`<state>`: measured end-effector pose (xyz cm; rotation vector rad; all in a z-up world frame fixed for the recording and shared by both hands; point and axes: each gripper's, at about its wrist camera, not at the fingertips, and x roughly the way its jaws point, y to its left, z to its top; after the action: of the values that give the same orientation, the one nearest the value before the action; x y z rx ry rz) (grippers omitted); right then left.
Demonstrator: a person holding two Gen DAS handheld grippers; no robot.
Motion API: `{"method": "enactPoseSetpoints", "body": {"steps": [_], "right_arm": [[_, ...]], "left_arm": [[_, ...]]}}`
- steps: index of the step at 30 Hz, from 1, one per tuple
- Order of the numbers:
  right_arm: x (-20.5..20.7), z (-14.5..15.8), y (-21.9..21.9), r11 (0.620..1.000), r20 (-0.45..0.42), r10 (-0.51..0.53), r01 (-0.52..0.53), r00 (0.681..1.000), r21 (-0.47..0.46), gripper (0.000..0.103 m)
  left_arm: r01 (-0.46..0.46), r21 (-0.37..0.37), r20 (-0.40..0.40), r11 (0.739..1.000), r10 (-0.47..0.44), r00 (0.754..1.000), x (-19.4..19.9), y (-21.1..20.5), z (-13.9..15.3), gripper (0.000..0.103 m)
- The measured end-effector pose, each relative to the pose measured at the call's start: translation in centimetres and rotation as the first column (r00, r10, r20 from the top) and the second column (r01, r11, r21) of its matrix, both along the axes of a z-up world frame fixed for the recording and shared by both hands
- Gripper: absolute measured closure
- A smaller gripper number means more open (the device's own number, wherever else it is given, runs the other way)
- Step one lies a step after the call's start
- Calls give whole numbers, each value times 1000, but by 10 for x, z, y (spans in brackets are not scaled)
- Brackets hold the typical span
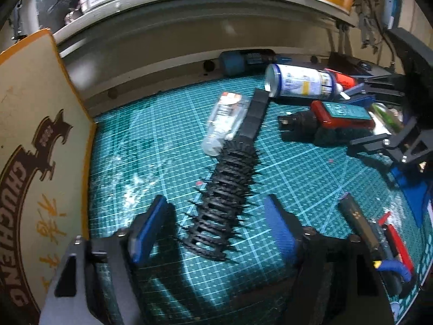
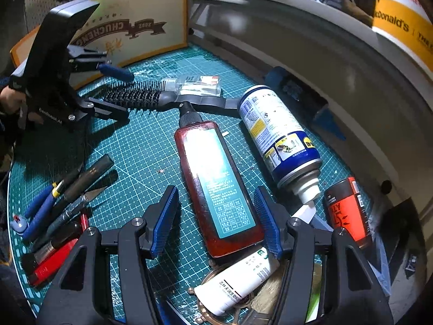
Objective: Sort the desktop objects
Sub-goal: 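Close the right gripper on the red bottle while the left gripper closes on the black hairbrush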
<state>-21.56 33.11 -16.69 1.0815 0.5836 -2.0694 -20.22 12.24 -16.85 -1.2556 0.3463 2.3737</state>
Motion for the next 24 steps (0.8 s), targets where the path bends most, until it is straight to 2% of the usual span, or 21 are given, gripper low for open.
{"method": "enactPoseSetpoints", "body": {"steps": [6,11,16,17,18,21,24], "right_arm": [[-2,-4,-3,1000,-4,-23,23,1000,-4,48],[-3,-5,-7,1000,-6,-25,25,1000,-5,48],[-2,-4,-9,1000,-3,-20,20,1000,-15,49],[-2,-3,-9,1000,-3,-22,22,1000,-20,53],[-2,-3,-9,999,-4,-24,24,1000,-25,62],[-3,-1,-10,998,9,-27,28,1000,-48,66],[-3,-1,-12,999,9,-30,31,1000,-44,65]], "left_arm": [[46,11,5,999,-46,999,3,8,3,59],[55,-25,-16,998,-55,998,-2,18,1,60],[47,-27,-19,999,-48,999,-5,18,0,58],[46,-28,-21,999,-46,999,-6,18,0,58],[45,-31,-26,999,-45,999,-6,19,-1,55],[28,-51,-46,998,-30,998,-8,19,-1,42],[17,-48,-47,999,-20,999,-12,18,-2,33]]}}
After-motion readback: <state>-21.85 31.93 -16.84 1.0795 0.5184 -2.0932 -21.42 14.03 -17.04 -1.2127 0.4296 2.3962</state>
